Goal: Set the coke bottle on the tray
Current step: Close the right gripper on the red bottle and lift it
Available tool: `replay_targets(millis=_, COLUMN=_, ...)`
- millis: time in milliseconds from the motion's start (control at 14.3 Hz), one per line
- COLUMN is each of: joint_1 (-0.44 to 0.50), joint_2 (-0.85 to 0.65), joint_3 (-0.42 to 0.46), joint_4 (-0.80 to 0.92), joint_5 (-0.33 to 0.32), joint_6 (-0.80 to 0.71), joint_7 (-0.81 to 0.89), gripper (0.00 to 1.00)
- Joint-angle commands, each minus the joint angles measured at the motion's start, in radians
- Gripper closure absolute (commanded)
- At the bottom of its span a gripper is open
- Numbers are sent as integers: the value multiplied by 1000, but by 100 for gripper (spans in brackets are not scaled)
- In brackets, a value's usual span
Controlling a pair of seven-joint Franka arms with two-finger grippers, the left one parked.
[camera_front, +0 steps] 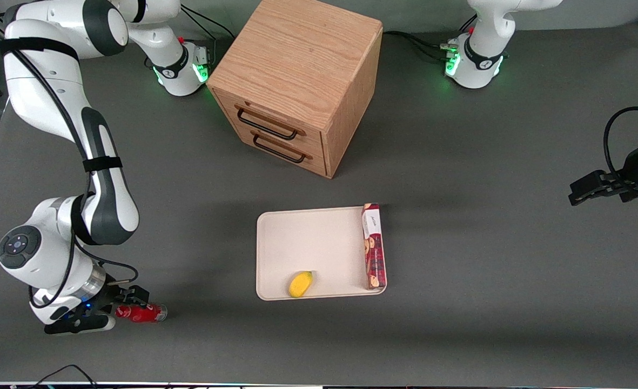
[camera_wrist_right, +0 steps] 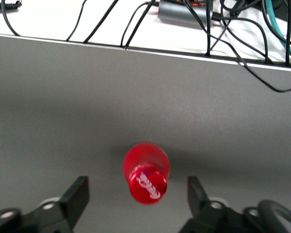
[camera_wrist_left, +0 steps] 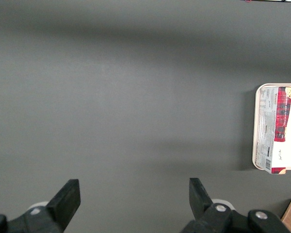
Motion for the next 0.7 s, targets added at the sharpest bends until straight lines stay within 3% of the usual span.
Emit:
replay_targets(millis=0, joint_1=4, joint_2=37, joint_3=1, joint_4=69, joint_5=-13, joint_6=5, joint_7=21, gripper=28)
replay_targets(millis=209, joint_1=4, joint_2=35, joint_3=2, joint_4=69, joint_5=-44, joint_6=5, joint_7=21, gripper=82)
replay_targets(millis=419, joint_1=4, joint_2=29, joint_3=2, joint_4=71, joint_5=-50, joint_6=4, joint_7=21, gripper=98)
replay_targets(millis=628, joint_1=6, joint_2=-46, joint_3=2, joint_4=75, joint_5=-52, joint_6=-126, joint_7=18, gripper=99)
